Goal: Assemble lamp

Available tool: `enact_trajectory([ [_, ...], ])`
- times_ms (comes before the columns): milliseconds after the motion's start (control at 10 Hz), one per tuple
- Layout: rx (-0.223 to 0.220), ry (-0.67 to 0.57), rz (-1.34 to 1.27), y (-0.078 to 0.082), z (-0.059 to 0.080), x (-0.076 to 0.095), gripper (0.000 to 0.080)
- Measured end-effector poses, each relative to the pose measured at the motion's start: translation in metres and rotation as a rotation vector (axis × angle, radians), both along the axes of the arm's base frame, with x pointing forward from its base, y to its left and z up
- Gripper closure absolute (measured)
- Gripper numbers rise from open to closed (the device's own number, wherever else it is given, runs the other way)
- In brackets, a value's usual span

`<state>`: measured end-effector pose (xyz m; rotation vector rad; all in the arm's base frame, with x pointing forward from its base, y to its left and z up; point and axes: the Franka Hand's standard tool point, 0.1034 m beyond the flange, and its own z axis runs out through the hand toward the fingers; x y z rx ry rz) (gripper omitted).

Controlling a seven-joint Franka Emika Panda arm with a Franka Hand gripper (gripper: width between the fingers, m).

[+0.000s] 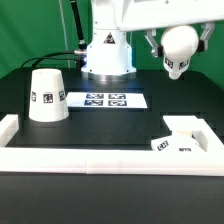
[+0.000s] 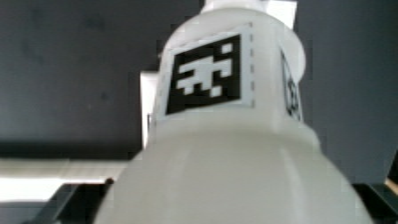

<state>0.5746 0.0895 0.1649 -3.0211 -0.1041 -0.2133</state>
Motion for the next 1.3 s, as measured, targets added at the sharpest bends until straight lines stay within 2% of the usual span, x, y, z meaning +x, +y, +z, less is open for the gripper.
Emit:
enact_trajectory([
  [200, -0.011, -0.101, 0.002, -0.006, -0.003, 0.004, 0.0223],
  [300, -0.013, -0.185, -0.003, -0.009, 0.009, 0.018, 0.0223],
  [400, -0.019, -0.272, -0.001, -0.01, 0.015, 0.025, 0.0223],
  [600, -0.049, -0.419, 0.032, -0.017, 0.02, 0.036, 0.0223],
  [700, -0.046, -0.383, 0.036, -0.015, 0.014, 0.031, 0.0223],
  [900, -0.047, -0.385, 0.04, -0.014, 0.012, 0.031, 0.0223],
  [1100, -0.054, -0.395, 0.069, -0.006, -0.001, 0.032, 0.0223],
  [1300, -0.062, -0.398, 0.101, -0.002, -0.008, 0.041, 0.0223],
])
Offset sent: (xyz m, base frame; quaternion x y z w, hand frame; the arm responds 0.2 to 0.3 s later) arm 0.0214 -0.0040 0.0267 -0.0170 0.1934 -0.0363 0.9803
